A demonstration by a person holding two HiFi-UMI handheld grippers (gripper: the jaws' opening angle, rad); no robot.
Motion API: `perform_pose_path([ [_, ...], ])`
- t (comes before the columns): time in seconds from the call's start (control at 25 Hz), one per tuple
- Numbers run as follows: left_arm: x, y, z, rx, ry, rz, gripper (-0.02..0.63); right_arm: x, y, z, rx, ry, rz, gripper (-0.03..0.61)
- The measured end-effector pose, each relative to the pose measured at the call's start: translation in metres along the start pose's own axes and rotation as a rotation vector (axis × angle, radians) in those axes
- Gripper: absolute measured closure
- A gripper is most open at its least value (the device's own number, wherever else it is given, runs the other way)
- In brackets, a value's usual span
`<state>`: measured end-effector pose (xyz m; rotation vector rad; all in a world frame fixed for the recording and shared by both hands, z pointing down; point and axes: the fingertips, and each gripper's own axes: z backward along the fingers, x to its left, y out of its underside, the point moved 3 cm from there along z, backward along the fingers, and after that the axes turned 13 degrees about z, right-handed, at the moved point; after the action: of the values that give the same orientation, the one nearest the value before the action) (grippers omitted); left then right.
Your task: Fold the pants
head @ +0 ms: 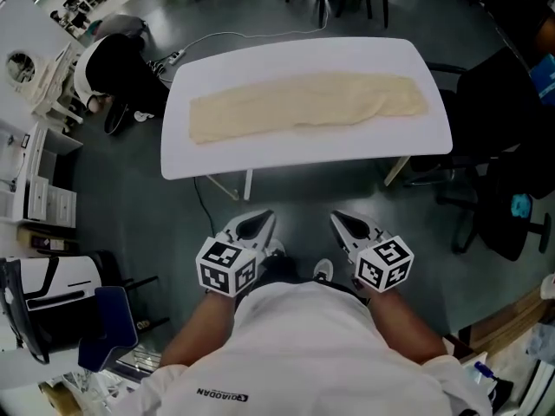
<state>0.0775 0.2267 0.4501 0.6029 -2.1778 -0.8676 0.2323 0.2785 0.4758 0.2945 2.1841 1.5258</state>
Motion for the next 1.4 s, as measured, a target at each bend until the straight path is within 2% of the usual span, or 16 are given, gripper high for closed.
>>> perform_pose_path([
  [0.16,0.022,-0.012,-0.016,0.003,0.007,0.034,0.586,-0.01,0.005,-0.022,0.033,0.006,-0.013,0.561],
  [0.28,0.04,-0.03,-0.032,-0.002,0.033,0.023,0.586,-0.019,-0.004,-0.043,0.035,0.024,0.001,0.561],
  [0.6,0.099,-0.119,-0.074,-0.023,0.136,-0.035,0.586,-0.052,-0.051,-0.121,0.042,0.113,0.028,0.561],
  [0.76,0.136,-0.153,-0.094,-0.018,0.15,-0.054,0.586,-0.074,-0.068,-0.162,0.065,0.156,0.025,0.561],
  [1.04,0.215,-0.179,-0.114,0.064,0.121,-0.074,0.586,-0.098,-0.091,-0.217,0.117,0.235,-0.021,0.561],
  [1.24,0.246,-0.198,-0.128,0.074,0.167,-0.092,0.586,-0.11,-0.096,-0.241,0.151,0.296,-0.005,0.561],
  [1.4,0.255,-0.203,-0.139,0.102,0.188,-0.105,0.586,-0.123,-0.099,-0.25,0.172,0.326,0.0,0.561],
])
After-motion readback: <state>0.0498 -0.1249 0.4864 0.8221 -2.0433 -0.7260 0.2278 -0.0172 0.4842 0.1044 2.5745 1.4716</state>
